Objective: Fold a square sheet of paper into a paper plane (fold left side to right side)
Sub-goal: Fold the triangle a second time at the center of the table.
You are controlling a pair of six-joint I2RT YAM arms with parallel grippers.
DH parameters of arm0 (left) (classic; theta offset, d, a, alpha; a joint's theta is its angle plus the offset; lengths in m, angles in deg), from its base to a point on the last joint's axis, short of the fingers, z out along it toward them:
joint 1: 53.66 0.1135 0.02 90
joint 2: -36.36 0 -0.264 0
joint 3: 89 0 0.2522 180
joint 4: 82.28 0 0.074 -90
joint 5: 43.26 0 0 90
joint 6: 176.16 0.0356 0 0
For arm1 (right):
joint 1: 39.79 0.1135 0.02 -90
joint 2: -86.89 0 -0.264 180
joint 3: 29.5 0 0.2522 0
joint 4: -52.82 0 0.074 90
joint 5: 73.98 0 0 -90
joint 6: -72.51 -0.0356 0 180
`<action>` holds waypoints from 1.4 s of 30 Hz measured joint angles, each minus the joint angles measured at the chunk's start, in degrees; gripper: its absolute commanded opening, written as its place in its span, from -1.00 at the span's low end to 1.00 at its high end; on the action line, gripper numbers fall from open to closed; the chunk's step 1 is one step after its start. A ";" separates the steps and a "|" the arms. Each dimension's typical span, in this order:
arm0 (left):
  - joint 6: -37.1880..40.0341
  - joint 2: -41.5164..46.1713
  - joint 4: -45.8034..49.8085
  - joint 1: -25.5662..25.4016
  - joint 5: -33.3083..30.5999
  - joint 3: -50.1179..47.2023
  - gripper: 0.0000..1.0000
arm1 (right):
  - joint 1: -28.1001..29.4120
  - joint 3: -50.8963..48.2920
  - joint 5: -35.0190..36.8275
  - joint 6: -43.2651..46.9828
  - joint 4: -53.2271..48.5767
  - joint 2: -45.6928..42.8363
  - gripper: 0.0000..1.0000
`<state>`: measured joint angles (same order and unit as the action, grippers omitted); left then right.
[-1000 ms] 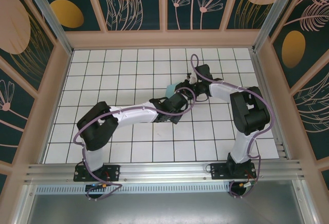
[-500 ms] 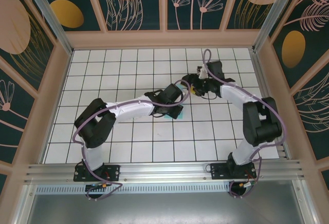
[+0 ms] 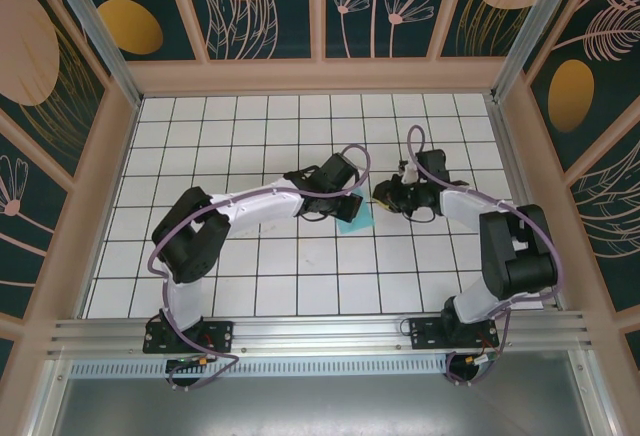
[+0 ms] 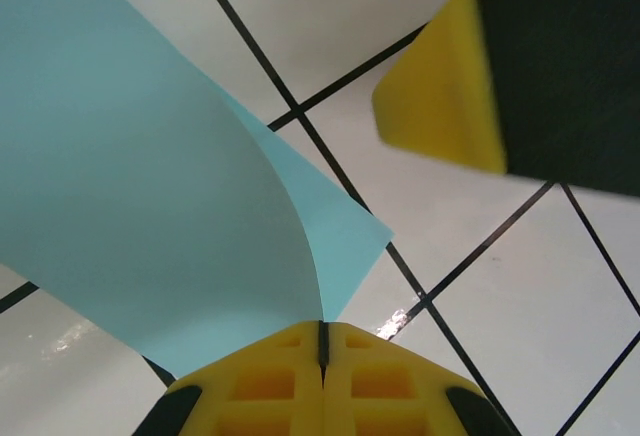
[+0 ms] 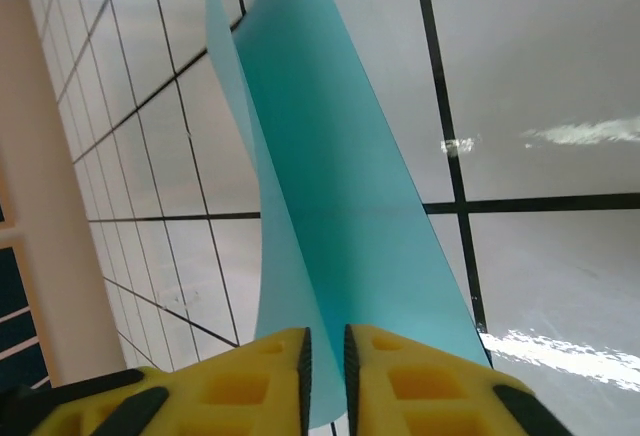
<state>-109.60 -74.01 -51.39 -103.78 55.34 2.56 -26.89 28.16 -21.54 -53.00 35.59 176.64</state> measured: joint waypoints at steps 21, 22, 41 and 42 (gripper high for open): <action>-0.87 0.24 -0.15 1.14 -1.57 -2.82 -0.96 | 7.10 3.10 3.50 1.99 -2.40 10.80 -0.70; -0.85 0.28 -0.13 1.18 -1.57 -2.82 -0.96 | 7.19 3.19 3.54 2.14 -2.47 10.80 -0.70; 1.70 0.39 2.23 2.10 -6.45 -2.82 -0.85 | 7.82 5.25 6.14 4.15 -6.29 11.19 -0.72; 1.97 0.39 2.25 2.14 -6.69 -2.82 -0.84 | 7.85 5.25 6.14 4.15 -6.29 11.19 -0.72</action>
<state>-107.63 -73.62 -49.14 -101.64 48.65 -0.26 -19.04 33.40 -15.40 -48.84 29.30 187.83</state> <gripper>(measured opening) 0.075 0.140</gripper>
